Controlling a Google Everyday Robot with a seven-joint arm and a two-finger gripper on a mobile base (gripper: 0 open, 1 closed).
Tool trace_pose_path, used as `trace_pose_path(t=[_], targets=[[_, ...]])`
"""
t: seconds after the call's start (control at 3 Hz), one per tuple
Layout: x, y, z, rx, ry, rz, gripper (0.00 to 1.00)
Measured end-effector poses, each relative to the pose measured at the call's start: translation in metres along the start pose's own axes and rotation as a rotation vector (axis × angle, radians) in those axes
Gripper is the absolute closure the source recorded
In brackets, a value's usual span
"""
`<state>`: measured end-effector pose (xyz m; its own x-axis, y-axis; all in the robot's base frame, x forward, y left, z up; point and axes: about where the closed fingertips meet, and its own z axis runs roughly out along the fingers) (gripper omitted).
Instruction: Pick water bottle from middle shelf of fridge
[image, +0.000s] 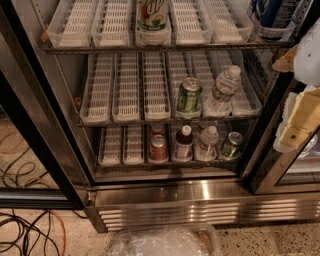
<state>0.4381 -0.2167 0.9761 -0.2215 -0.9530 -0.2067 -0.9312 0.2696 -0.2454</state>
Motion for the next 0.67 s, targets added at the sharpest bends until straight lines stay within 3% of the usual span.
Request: trace_pose_path(t=[0.67], targets=[[-0.0006, 0.0079, 0.0031, 0.013, -0.029, -0.005, 0.00]])
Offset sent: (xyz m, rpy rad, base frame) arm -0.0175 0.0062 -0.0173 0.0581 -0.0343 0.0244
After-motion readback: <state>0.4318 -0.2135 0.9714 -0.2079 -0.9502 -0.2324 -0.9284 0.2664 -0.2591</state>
